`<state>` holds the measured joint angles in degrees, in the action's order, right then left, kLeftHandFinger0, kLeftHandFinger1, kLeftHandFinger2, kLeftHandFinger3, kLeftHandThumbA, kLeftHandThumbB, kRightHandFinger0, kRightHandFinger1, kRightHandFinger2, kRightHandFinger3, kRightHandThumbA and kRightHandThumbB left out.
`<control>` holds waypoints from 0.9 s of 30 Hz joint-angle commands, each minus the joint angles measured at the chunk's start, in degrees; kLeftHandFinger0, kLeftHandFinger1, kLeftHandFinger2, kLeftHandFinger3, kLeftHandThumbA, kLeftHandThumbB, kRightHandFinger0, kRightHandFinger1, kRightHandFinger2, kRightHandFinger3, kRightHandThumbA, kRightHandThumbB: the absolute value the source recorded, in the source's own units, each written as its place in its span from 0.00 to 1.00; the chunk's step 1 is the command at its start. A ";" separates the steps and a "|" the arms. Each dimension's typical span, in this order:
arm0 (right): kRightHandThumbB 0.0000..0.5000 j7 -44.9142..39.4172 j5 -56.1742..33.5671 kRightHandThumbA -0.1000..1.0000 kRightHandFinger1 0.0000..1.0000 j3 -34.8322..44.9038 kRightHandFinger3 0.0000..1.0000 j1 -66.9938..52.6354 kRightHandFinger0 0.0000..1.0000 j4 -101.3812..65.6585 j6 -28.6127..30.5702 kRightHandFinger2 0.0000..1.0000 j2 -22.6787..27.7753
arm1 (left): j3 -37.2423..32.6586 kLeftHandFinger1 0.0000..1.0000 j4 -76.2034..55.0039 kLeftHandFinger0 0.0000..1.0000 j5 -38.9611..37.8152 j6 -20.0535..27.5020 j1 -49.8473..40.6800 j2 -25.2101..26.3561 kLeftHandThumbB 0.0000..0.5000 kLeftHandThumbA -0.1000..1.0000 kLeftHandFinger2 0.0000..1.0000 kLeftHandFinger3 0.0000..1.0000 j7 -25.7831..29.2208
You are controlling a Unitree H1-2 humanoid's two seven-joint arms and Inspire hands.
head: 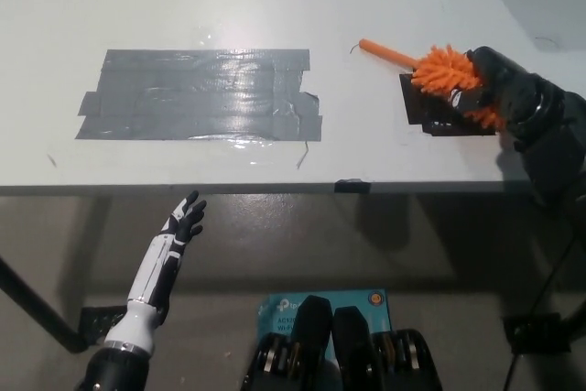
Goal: An orange duster is kept infront of the robot in the middle of the table and the robot extends its right arm to grab the duster, picks it up and hands it to a person
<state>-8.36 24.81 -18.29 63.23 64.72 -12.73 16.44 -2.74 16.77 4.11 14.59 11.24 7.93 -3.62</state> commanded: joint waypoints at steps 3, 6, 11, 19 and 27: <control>0.35 -3.26 -7.17 0.00 0.62 6.35 0.62 0.86 0.13 -2.54 2.98 0.92 2.16 | 0.45 1.00 -1.11 1.00 -0.35 -0.11 1.26 0.72 0.35 1.00 1.00 1.00 -0.42; 0.36 -4.50 -14.18 0.00 0.53 14.40 0.79 0.31 0.03 -3.53 0.99 0.87 1.68 | 0.49 1.00 -0.95 1.00 -0.70 -0.16 1.31 0.70 0.37 1.00 1.00 1.00 -0.61; 0.47 -3.69 -18.43 0.00 0.56 21.38 1.00 0.61 0.00 -3.67 0.96 0.97 0.71 | 0.69 1.00 -0.53 1.00 -1.10 0.11 2.03 0.87 0.35 1.00 1.00 1.00 -0.75; 0.32 -7.76 -29.97 0.00 0.46 34.43 1.00 0.47 0.00 -7.42 -5.73 0.97 -1.31 | 0.86 1.00 -0.41 1.00 -1.87 0.09 2.19 0.79 0.32 0.99 1.00 1.00 -0.98; 0.19 -13.75 -38.82 0.00 0.48 42.63 1.00 0.01 0.00 -10.67 -11.37 0.88 -2.77 | 0.72 1.00 -0.37 0.97 -1.79 -0.29 2.32 0.89 0.33 0.99 1.00 1.00 -0.92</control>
<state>-15.69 -1.83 19.18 60.13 59.13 -18.36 13.61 -2.66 16.79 3.27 14.43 12.07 8.00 -3.64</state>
